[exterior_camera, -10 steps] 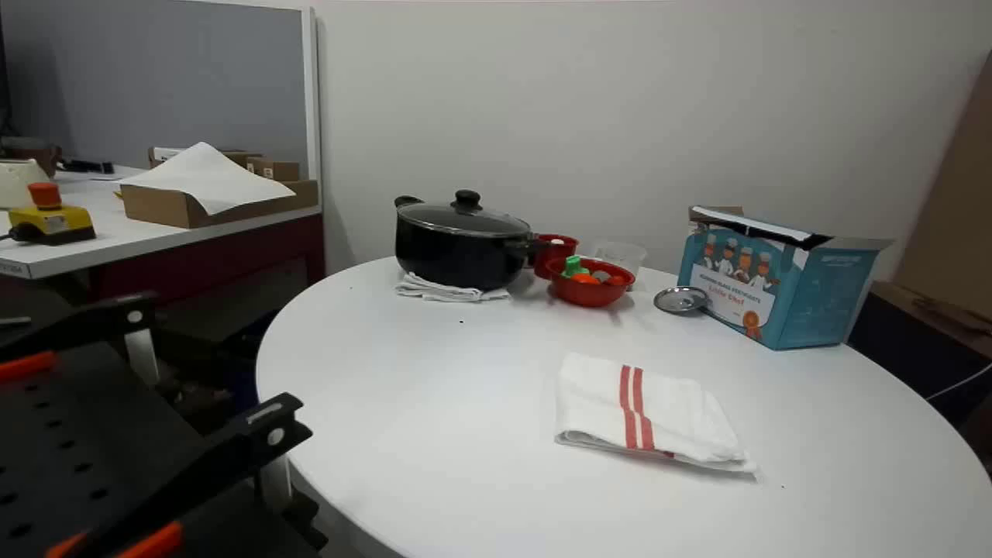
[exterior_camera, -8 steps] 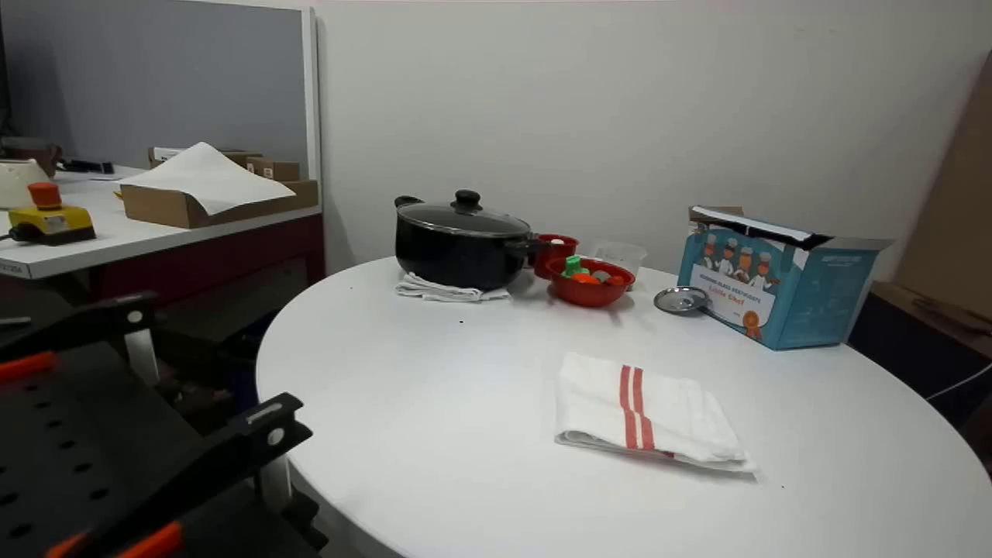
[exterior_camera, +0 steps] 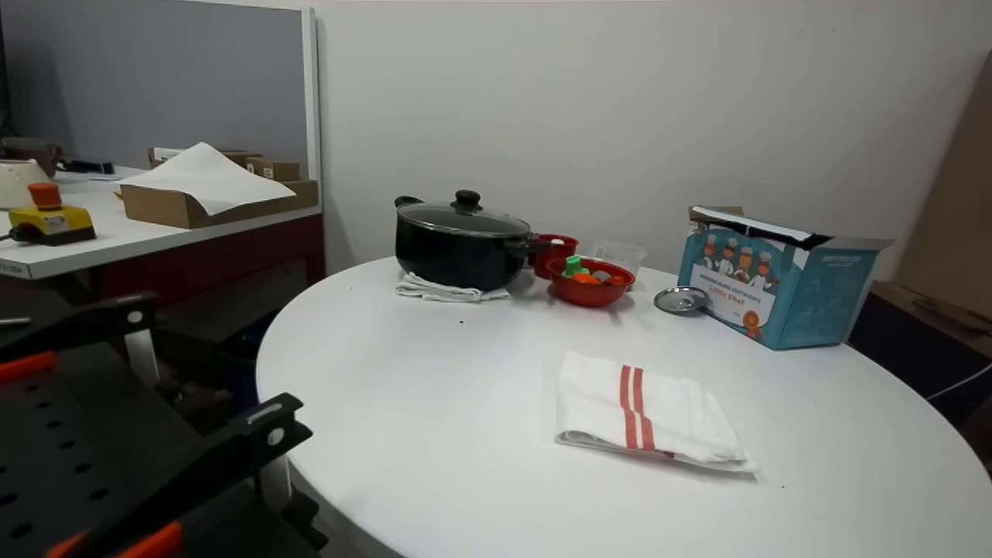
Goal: Wipe the table with the towel
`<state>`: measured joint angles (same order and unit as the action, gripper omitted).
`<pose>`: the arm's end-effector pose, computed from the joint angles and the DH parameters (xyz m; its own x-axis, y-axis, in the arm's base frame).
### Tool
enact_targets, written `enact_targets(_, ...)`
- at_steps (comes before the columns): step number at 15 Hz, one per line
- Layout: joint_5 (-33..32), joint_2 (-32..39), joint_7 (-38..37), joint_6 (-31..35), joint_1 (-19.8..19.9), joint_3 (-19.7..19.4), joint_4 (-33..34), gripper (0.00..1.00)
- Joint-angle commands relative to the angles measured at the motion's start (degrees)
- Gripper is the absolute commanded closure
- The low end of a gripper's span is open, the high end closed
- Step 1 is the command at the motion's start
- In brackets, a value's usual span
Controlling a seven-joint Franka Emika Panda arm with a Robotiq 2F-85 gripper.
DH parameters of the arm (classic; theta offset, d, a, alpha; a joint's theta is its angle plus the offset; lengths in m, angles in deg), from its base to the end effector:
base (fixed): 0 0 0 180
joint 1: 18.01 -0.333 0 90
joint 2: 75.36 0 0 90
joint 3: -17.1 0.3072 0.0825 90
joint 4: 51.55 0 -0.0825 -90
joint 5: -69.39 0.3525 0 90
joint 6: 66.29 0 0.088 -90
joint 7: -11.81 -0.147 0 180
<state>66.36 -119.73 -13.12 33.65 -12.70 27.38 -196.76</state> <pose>0.2922 0.0215 0.4742 0.9251 -0.3761 0.0516 -0.3793 -0.9095 0.1702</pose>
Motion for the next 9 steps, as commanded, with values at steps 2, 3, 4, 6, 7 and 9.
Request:
enact_targets(2, -3.02, 8.13, -0.53, 12.86, 4.72, -4.12, -5.26, 0.00)
enact_targets(3, -3.59, 10.77, 0.12, 15.98, 5.57, -5.27, -5.92, 0.00)
enact_targets(4, -4.35, 14.32, 0.46, 18.95, 6.63, -6.35, -5.96, 0.00)
enact_targets(6, -5.96, 21.25, 0.69, 24.21, 8.13, -7.99, -5.27, 0.00)
enact_targets(7, -6.89, 24.62, 0.61, 26.71, 8.64, -8.63, -4.67, 0.00)
enact_targets(9, -8.67, 32.07, 0.58, 31.87, 9.04, -9.72, -2.84, 0.00)
